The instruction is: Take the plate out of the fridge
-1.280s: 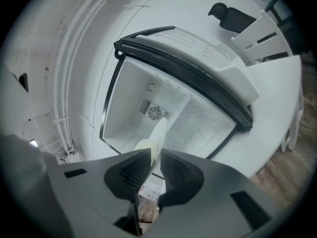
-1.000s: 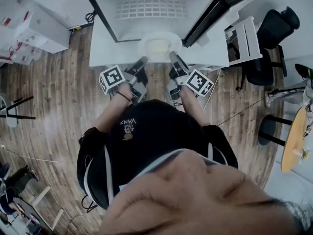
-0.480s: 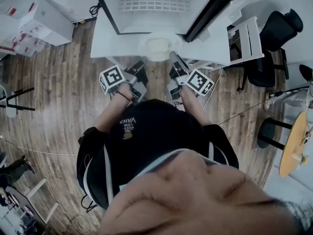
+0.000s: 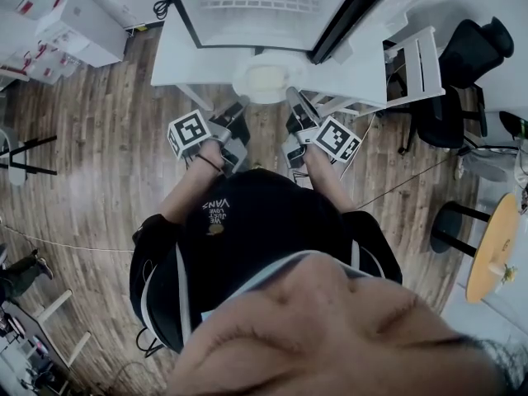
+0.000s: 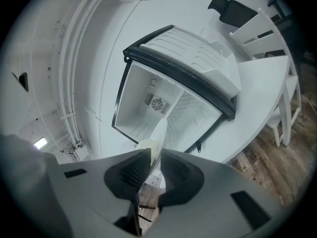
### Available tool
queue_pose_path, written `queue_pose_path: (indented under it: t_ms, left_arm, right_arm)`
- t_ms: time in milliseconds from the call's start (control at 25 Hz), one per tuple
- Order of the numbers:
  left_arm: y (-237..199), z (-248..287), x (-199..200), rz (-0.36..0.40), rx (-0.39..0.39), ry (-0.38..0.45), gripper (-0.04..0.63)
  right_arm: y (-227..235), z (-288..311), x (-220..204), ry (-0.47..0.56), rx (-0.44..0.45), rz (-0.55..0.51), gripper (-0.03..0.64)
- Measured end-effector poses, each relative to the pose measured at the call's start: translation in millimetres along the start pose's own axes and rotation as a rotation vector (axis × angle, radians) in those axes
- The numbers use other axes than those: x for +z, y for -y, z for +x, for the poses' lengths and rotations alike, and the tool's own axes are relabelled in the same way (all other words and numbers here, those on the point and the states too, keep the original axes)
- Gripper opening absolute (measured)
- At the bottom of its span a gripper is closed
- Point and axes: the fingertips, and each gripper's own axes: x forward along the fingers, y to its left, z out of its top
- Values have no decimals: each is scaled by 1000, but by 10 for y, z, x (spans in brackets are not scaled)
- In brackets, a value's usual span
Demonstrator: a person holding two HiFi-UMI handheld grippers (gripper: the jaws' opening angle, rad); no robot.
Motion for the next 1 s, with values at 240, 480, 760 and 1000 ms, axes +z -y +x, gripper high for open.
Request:
queue_pose_path:
  t_ms: [240, 480, 760, 1000]
  left_arm:
    - [10, -40, -100, -2, 0, 1, 28]
    - [31, -36, -91, 6, -8, -18, 28]
    - [28, -167, -49, 8, -10, -45, 28]
    - [-28, -490, -5, 2, -7, -70, 28]
  right_arm:
    - [-10, -106, -22, 4, 3, 1, 66]
    - [-19, -128, -23, 31, -2, 5, 67]
    - [-112, -132, -141, 55, -18, 8, 67]
    - [-276, -172, -444, 71, -42, 19, 67]
